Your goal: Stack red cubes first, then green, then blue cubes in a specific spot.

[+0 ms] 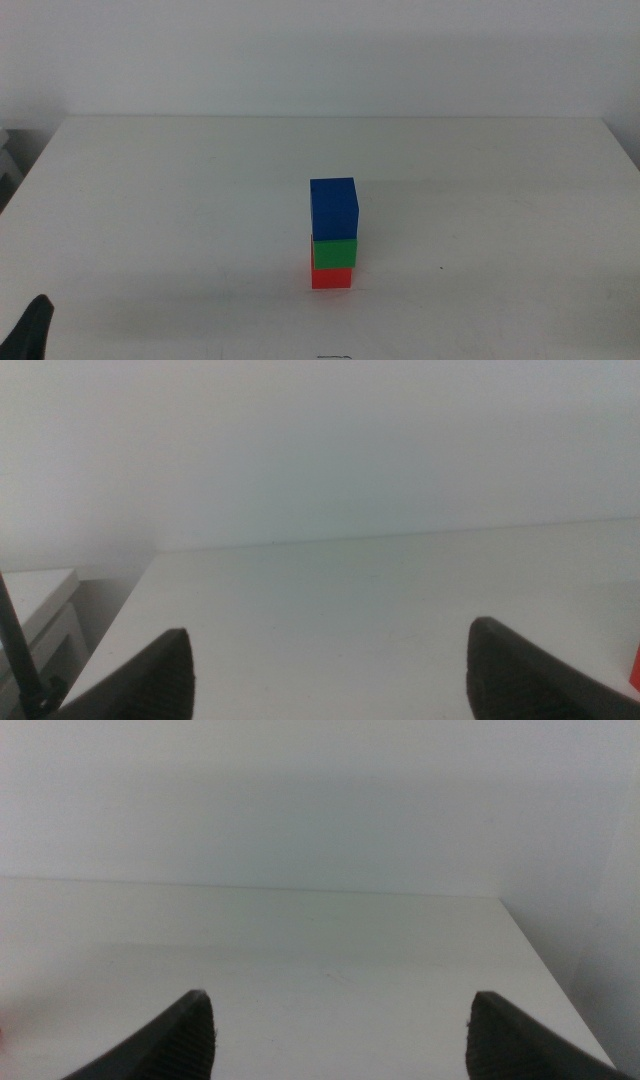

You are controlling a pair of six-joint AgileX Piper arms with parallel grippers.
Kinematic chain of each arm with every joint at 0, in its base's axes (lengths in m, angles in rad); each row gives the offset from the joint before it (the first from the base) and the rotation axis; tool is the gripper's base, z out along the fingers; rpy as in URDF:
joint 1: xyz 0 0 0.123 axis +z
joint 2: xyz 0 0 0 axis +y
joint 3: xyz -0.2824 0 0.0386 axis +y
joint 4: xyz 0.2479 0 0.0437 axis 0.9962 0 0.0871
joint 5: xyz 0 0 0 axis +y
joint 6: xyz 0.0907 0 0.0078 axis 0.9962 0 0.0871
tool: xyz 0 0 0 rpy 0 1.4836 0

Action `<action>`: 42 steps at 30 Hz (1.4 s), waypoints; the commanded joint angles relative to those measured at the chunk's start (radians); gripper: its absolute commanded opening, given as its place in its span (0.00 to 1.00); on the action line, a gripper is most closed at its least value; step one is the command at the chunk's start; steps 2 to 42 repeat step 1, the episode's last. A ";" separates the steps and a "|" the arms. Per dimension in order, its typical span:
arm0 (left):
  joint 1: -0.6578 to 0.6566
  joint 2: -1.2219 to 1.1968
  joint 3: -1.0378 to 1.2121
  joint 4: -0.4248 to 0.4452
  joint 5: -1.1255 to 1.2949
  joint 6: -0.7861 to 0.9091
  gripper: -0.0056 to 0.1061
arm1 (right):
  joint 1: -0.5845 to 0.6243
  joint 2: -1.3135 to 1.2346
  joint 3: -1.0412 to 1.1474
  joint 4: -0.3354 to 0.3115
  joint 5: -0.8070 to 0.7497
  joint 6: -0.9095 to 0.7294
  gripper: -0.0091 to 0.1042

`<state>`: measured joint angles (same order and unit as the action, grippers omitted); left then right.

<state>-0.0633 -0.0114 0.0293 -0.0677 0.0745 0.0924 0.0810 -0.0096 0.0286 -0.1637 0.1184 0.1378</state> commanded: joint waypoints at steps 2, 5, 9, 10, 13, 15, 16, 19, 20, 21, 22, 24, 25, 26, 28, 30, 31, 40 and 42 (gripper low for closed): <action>-0.004 -0.022 -0.003 -0.005 -0.074 -0.016 0.88 | -0.007 -0.023 -0.018 -0.007 -0.079 -0.006 0.65; -0.004 -0.022 -0.003 -0.005 -0.074 -0.016 0.88 | -0.007 -0.023 -0.018 -0.007 -0.079 -0.006 0.65; -0.004 -0.022 -0.003 -0.005 -0.074 -0.016 0.88 | -0.007 -0.023 -0.018 -0.007 -0.079 -0.006 0.65; -0.004 -0.022 -0.003 -0.005 -0.074 -0.016 0.88 | -0.007 -0.023 -0.018 -0.007 -0.079 -0.006 0.65; -0.004 -0.022 -0.003 -0.005 -0.074 -0.016 0.88 | -0.007 -0.023 -0.018 -0.007 -0.079 -0.006 0.65; -0.004 -0.022 -0.003 -0.005 -0.074 -0.016 0.88 | -0.007 -0.023 -0.018 -0.007 -0.079 -0.006 0.65; -0.004 -0.022 -0.003 -0.005 -0.074 -0.016 0.88 | -0.007 -0.023 -0.018 -0.007 -0.079 -0.006 0.65; -0.004 -0.022 -0.003 -0.005 -0.074 -0.016 0.88 | -0.007 -0.023 -0.018 -0.007 -0.079 -0.006 0.65; -0.004 -0.022 -0.003 -0.005 -0.074 -0.016 0.88 | -0.007 -0.023 -0.018 -0.007 -0.079 -0.006 0.65; -0.004 -0.022 -0.003 -0.005 -0.074 -0.016 0.88 | -0.007 -0.023 -0.018 -0.007 -0.079 -0.006 0.65; -0.004 -0.022 -0.003 -0.005 -0.074 -0.016 0.88 | -0.007 -0.023 -0.018 -0.007 -0.079 -0.006 0.65; -0.004 -0.022 -0.003 -0.005 -0.074 -0.016 0.88 | -0.007 -0.023 -0.018 -0.007 -0.079 -0.006 0.65; -0.004 -0.022 -0.003 -0.005 -0.074 -0.016 0.88 | -0.007 -0.023 -0.018 -0.007 -0.079 -0.006 0.65; -0.004 -0.022 -0.003 -0.005 -0.074 -0.016 0.88 | -0.007 -0.023 -0.018 -0.007 -0.079 -0.006 0.65; -0.004 -0.022 -0.003 -0.005 -0.074 -0.016 0.88 | -0.007 -0.023 -0.018 -0.007 -0.079 -0.006 0.65; -0.004 -0.022 -0.003 -0.005 -0.074 -0.016 0.88 | -0.007 -0.023 -0.018 -0.007 -0.079 -0.006 0.65; -0.004 -0.022 -0.003 -0.005 -0.074 -0.016 0.88 | -0.007 -0.023 -0.018 -0.007 -0.079 -0.006 0.65; -0.004 -0.022 -0.003 -0.005 -0.074 -0.016 0.88 | -0.007 -0.023 -0.018 -0.007 -0.079 -0.006 0.65; -0.004 -0.022 -0.003 -0.005 -0.074 -0.016 0.88 | -0.007 -0.023 -0.018 -0.007 -0.079 -0.006 0.65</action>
